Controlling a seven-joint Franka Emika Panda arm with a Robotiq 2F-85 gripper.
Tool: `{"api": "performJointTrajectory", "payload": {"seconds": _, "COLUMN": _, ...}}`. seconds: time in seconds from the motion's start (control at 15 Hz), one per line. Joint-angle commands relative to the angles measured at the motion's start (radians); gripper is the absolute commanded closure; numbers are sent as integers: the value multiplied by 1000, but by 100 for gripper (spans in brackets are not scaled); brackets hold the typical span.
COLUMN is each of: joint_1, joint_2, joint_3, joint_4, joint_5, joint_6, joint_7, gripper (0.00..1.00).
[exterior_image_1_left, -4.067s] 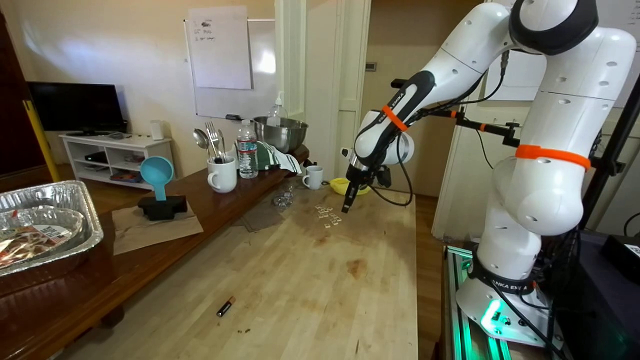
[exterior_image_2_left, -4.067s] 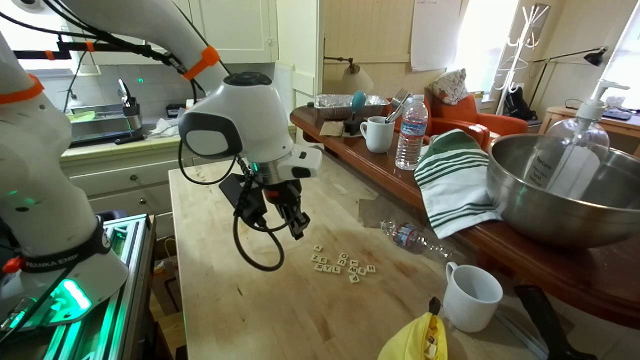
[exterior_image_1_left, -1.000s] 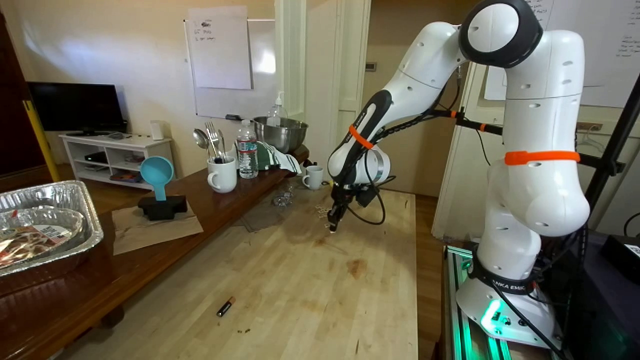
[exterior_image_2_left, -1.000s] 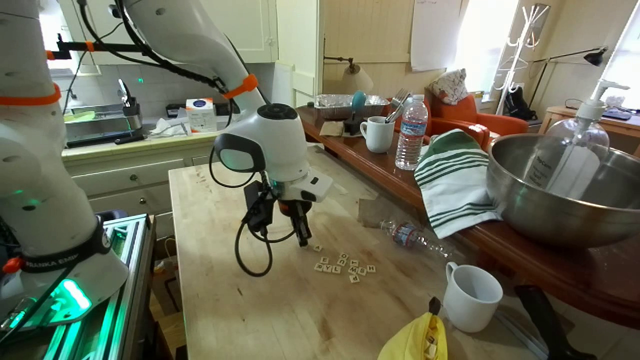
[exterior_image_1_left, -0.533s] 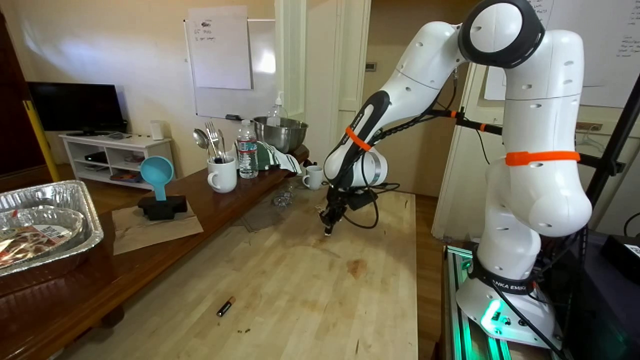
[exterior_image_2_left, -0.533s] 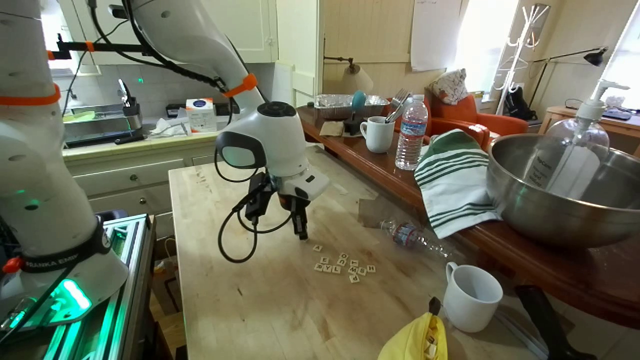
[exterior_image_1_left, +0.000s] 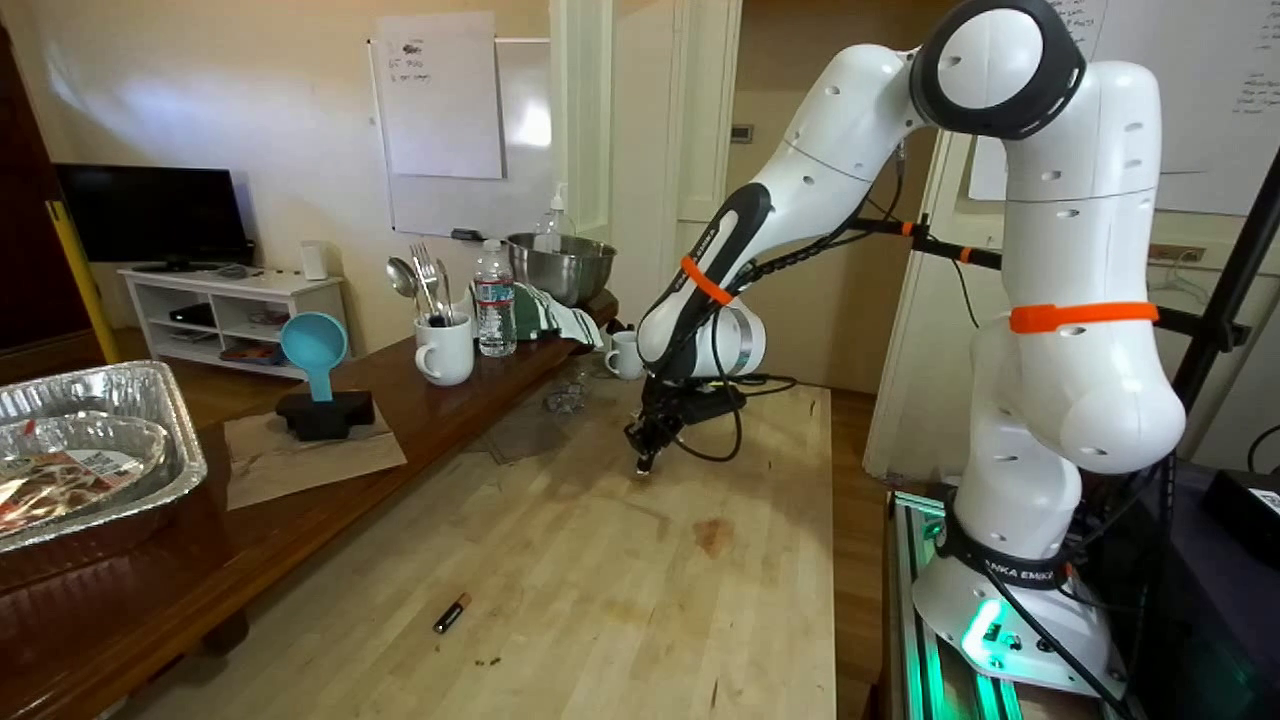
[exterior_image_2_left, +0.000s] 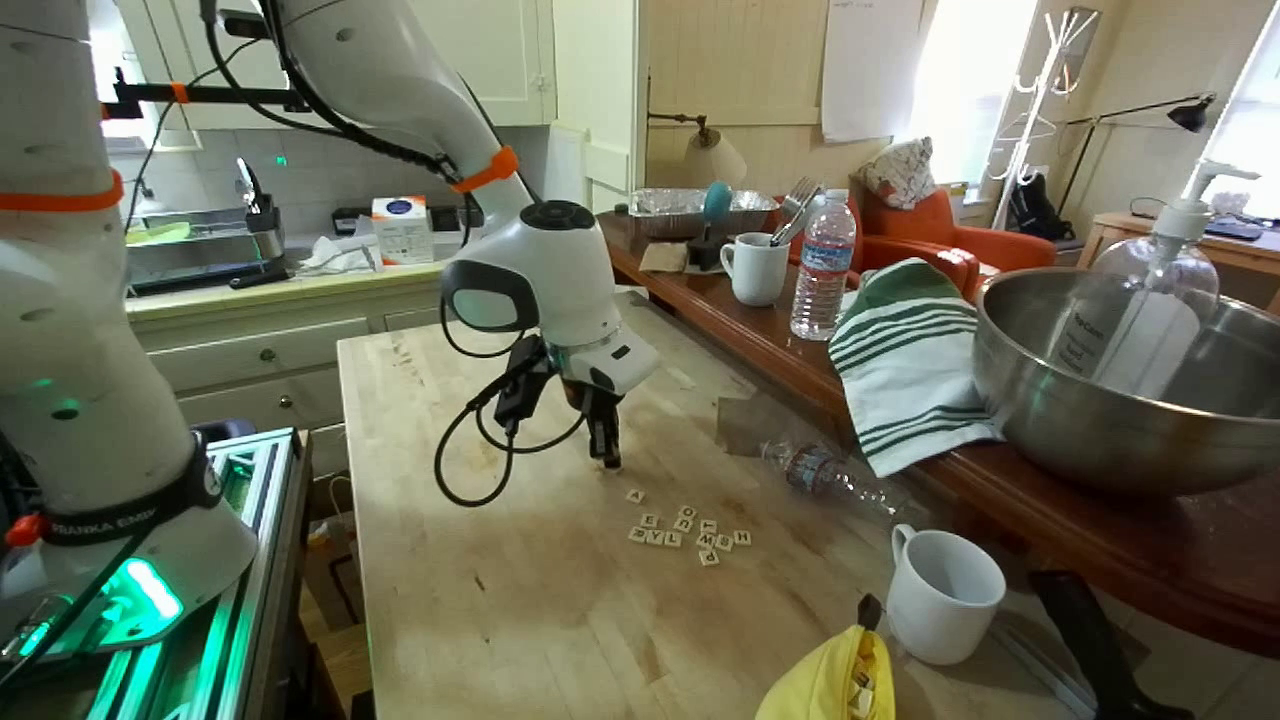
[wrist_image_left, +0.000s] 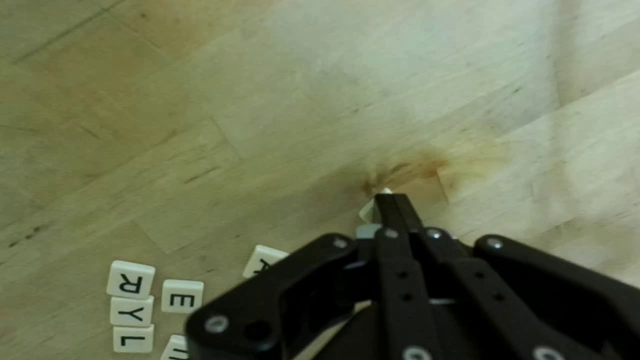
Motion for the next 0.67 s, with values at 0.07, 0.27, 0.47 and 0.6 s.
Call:
{"api": "performJointTrajectory", "payload": {"seconds": 0.07, "joint_1": 26, "joint_2": 5, "joint_3": -20, "joint_4": 1, "joint_5": -49, "joint_6": -1, "joint_7": 41, "gripper": 100}}
{"api": "performJointTrajectory", "payload": {"seconds": 0.27, "joint_1": 36, "joint_2": -35, "joint_3": -53, "joint_4": -14, "joint_5": -116, "joint_6": -17, "joint_7": 64, "gripper": 100}}
{"api": "performJointTrajectory", "payload": {"seconds": 0.47, "joint_1": -133, "joint_2": -88, "joint_3": 81, "joint_4": -21, "joint_5": -258, "joint_6": -29, "joint_7": 165, "gripper": 100}}
{"api": "performJointTrajectory", "payload": {"seconds": 0.6, "joint_1": -181, "joint_2": -108, "joint_3": 106, "joint_4": -17, "joint_5": -303, "joint_6": -39, "joint_7": 176, "gripper": 100}}
